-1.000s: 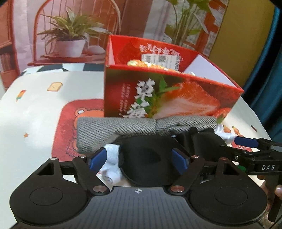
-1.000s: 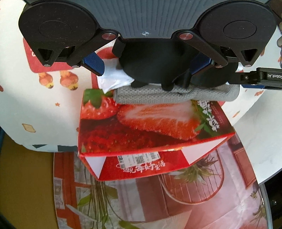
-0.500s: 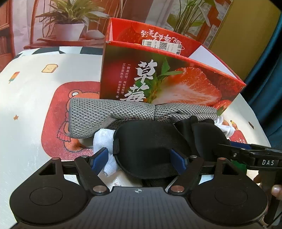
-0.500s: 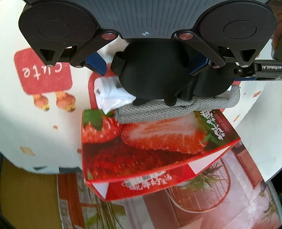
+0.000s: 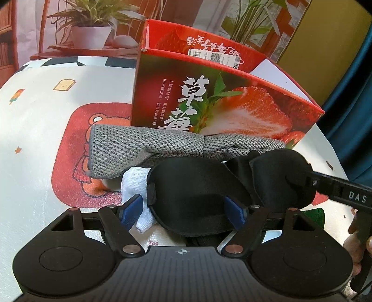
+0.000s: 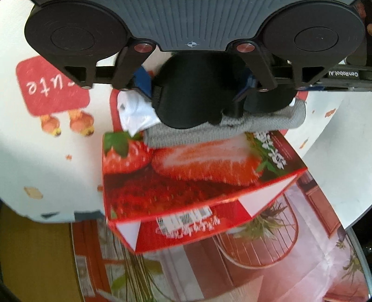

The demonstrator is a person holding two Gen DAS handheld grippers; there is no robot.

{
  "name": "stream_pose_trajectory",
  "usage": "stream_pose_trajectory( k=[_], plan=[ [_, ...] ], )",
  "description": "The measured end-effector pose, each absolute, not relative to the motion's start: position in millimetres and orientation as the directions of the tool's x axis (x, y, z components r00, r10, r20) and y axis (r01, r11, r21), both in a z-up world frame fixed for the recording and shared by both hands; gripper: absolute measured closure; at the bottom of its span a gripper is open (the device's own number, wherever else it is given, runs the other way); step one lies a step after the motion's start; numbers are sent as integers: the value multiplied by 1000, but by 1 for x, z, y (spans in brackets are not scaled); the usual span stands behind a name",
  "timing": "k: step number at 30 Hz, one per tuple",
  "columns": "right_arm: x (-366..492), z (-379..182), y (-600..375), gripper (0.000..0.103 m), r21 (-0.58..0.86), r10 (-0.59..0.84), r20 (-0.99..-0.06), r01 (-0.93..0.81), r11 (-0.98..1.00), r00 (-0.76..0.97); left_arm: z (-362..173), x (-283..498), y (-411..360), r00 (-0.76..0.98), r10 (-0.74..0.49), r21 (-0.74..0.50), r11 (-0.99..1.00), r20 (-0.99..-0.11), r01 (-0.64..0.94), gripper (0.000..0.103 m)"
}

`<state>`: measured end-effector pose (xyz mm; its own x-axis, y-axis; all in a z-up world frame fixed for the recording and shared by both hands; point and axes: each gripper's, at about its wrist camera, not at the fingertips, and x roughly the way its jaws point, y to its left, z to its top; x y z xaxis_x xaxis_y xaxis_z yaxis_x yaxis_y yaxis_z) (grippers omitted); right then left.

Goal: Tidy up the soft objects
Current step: 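Close the left gripper on the black eye mask while the right gripper grips it, then lift the black eye mask with both grippers over the red box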

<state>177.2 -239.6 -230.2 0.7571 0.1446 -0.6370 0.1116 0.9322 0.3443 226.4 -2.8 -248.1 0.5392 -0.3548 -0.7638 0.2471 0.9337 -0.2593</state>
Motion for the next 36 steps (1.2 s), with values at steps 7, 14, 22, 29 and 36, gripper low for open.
stream_pose_trajectory(
  k=[7, 14, 22, 29, 36],
  plan=[
    [176, -229, -242, 73, 304, 106, -635, 121, 945, 765, -248, 227, -3, 539, -356, -264, 933, -763, 243, 24],
    [178, -234, -239, 80, 257, 81, -655, 121, 959, 751, -246, 232, 6, 550, -352, -294, 936, -758, 194, 25],
    [181, -238, -236, 80, 225, 68, -675, 118, 967, 735, -253, 249, 20, 516, -423, -425, 897, -745, 121, 26],
    [183, -236, -234, 81, 228, 86, -670, 95, 969, 737, -246, 244, 7, 534, -434, -399, 898, -726, 187, 39],
    [181, -225, -236, 84, 247, 114, -632, 59, 967, 767, -224, 237, 11, 609, -420, -370, 904, -673, 214, 76]
  ],
)
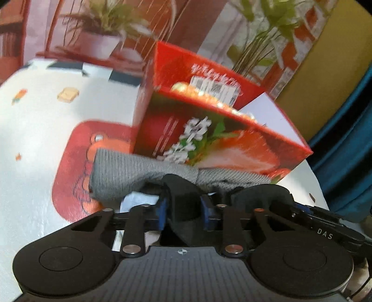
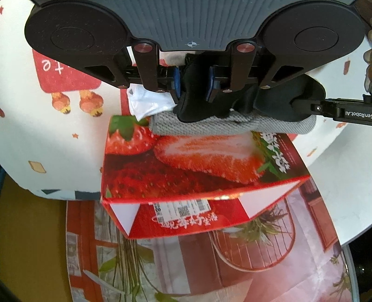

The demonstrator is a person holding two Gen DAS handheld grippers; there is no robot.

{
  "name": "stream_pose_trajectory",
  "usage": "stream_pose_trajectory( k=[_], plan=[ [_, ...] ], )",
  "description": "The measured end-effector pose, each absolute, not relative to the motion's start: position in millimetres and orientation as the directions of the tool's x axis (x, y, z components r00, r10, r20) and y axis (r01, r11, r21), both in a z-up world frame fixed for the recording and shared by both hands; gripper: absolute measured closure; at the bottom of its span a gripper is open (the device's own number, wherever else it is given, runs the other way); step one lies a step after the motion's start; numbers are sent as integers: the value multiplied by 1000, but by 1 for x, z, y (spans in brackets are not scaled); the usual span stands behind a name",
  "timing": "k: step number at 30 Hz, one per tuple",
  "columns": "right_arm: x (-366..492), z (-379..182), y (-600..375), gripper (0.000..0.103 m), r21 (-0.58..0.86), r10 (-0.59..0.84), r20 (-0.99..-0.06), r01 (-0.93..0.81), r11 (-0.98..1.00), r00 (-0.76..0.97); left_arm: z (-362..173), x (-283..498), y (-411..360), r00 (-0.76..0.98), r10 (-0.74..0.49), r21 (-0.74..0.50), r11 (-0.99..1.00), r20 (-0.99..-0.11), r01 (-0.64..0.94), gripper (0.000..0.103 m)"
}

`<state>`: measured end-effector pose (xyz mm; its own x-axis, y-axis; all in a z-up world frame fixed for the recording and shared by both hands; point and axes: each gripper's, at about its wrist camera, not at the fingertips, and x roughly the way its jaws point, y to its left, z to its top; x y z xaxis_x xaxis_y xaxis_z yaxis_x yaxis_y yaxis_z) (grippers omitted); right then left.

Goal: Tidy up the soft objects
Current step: 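Lift the black eye mask with both grippers over the red box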

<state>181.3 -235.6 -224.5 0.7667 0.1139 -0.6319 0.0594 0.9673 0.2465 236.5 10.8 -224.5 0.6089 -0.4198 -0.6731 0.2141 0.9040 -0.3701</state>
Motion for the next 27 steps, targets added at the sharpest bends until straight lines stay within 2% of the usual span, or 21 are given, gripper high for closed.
stream_pose_trajectory(
  k=[6, 15, 27],
  plan=[
    [182, -211, -235, 87, 253, 137, -600, 25, 967, 788, -203, 229, 1, 647, -415, -303, 910, -639, 284, 83],
    [183, -186, -240, 87, 273, 143, -547, 14, 962, 825, -182, 231, 7, 684, -424, -328, 904, -594, 275, 84],
    [192, -151, -245, 88, 272, 145, -489, -8, 962, 860, -148, 234, 3, 738, -430, -293, 901, -520, 318, 84]
  ],
)
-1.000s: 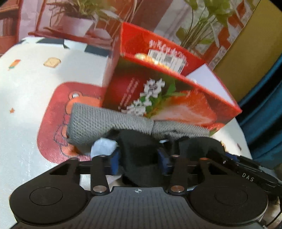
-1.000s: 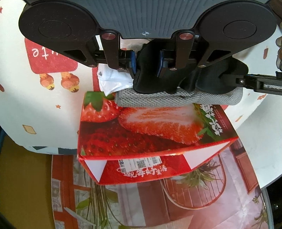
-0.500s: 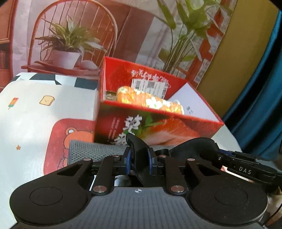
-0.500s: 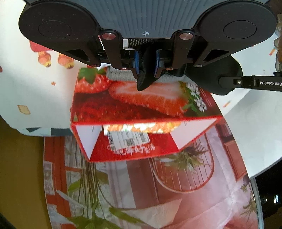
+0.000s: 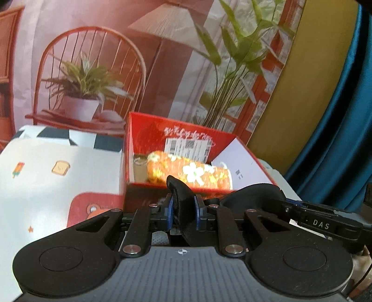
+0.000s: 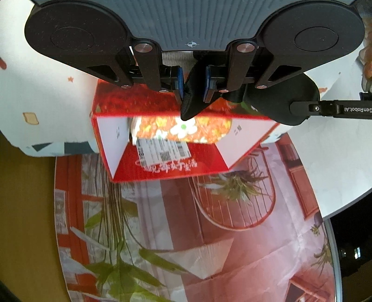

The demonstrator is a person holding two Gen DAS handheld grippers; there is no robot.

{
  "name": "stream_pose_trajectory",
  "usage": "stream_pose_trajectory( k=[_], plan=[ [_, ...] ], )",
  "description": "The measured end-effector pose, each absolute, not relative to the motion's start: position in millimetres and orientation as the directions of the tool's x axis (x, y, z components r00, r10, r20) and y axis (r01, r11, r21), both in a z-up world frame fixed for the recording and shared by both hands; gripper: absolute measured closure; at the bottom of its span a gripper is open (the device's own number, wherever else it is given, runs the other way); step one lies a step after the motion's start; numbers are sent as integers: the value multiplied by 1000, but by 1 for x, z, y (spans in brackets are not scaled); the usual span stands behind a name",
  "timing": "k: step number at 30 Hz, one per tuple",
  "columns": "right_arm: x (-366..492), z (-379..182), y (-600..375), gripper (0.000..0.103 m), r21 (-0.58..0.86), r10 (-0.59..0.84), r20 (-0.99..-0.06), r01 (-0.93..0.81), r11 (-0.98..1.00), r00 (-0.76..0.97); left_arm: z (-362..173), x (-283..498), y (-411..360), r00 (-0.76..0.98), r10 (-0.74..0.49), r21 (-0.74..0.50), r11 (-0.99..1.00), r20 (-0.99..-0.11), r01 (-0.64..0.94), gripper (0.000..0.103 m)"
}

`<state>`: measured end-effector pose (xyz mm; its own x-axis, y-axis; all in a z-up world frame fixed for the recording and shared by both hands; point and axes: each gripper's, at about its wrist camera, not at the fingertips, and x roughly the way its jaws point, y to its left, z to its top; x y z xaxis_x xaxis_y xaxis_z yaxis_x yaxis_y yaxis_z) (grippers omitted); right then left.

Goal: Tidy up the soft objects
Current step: 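Lift the black eye mask with both grippers over the red box, then lower the eye mask into the box and open both grippers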

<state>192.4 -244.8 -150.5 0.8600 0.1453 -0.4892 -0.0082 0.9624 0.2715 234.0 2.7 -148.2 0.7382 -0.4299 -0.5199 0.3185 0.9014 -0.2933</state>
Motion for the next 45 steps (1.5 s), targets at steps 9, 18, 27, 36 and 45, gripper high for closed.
stream_pose_trajectory(
  k=[9, 18, 27, 36, 45],
  plan=[
    [208, -121, -254, 88, 275, 146, -440, -22, 961, 886, -120, 246, -1, 776, -435, -280, 898, -456, 339, 84],
    [246, -89, -263, 88, 238, 131, -394, -37, 971, 910, -96, 278, -7, 819, -419, -267, 904, -392, 334, 85],
    [303, -105, -271, 88, 170, 94, -482, -13, 985, 871, -118, 335, -33, 766, -380, -179, 924, -518, 337, 85],
    [334, -171, -277, 89, 220, 100, -693, 77, 972, 714, -170, 367, -53, 613, -381, -200, 917, -692, 344, 85],
    [338, -186, -277, 90, 213, 96, -729, 92, 973, 678, -184, 375, -55, 577, -362, -177, 919, -732, 352, 85]
  ],
)
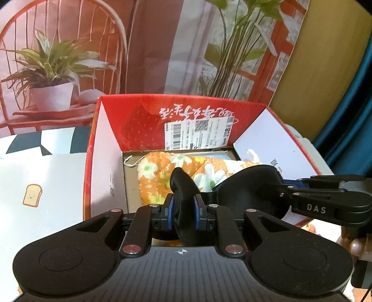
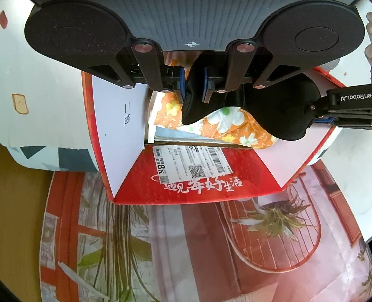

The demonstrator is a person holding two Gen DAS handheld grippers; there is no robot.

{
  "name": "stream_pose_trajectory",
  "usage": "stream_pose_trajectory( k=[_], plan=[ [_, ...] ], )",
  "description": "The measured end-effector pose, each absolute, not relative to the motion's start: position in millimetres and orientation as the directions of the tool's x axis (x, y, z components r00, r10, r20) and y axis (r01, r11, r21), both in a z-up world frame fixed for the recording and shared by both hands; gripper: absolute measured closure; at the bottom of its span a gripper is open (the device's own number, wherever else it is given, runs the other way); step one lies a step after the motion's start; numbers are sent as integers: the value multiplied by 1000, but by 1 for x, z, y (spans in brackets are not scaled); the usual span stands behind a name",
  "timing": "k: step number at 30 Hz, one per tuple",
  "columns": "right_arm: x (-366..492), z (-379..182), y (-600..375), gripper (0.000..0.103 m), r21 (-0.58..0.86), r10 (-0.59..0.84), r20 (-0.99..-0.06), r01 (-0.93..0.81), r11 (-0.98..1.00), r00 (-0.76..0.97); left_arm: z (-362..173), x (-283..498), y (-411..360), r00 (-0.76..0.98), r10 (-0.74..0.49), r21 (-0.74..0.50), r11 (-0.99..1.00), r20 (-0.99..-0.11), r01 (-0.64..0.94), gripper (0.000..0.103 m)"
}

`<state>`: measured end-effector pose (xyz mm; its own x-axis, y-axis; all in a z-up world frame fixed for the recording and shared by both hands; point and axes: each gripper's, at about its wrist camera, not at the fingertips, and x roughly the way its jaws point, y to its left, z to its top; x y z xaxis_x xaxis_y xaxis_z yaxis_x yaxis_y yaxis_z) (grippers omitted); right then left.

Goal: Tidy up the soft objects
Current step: 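Lower the eye mask into the box and open both grippers, then move both grippers down to the black-and-white dotted gloves on the pile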

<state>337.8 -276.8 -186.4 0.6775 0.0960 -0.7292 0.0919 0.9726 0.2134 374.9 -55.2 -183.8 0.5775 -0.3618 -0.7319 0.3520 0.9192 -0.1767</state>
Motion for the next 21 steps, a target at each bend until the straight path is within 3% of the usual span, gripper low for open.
stream_pose_trajectory(
  k=[9, 11, 13, 14, 17, 21],
  plan=[
    [339, -186, -278, 88, 177, 61, -751, 111, 978, 658, -181, 374, -51, 572, -351, -161, 921, -742, 356, 80],
    [338, -182, -273, 82, 121, 24, -759, 104, 987, 651, -177, 374, -50, 572, -365, -170, 915, -734, 366, 67],
    [335, -178, -268, 76, 71, -8, -756, 94, 993, 654, -172, 373, -51, 587, -350, -145, 919, -730, 367, 40],
    [334, -176, -267, 76, 60, -14, -752, 90, 994, 659, -169, 371, -50, 599, -349, -138, 919, -721, 370, 38],
    [327, -168, -269, 60, 68, -20, -732, 103, 992, 681, -161, 365, -47, 613, -367, -151, 914, -700, 376, 37],
    [312, -158, -269, 38, 77, -34, -686, 119, 990, 727, -152, 352, -48, 638, -366, -121, 911, -677, 395, 27]
  ],
)
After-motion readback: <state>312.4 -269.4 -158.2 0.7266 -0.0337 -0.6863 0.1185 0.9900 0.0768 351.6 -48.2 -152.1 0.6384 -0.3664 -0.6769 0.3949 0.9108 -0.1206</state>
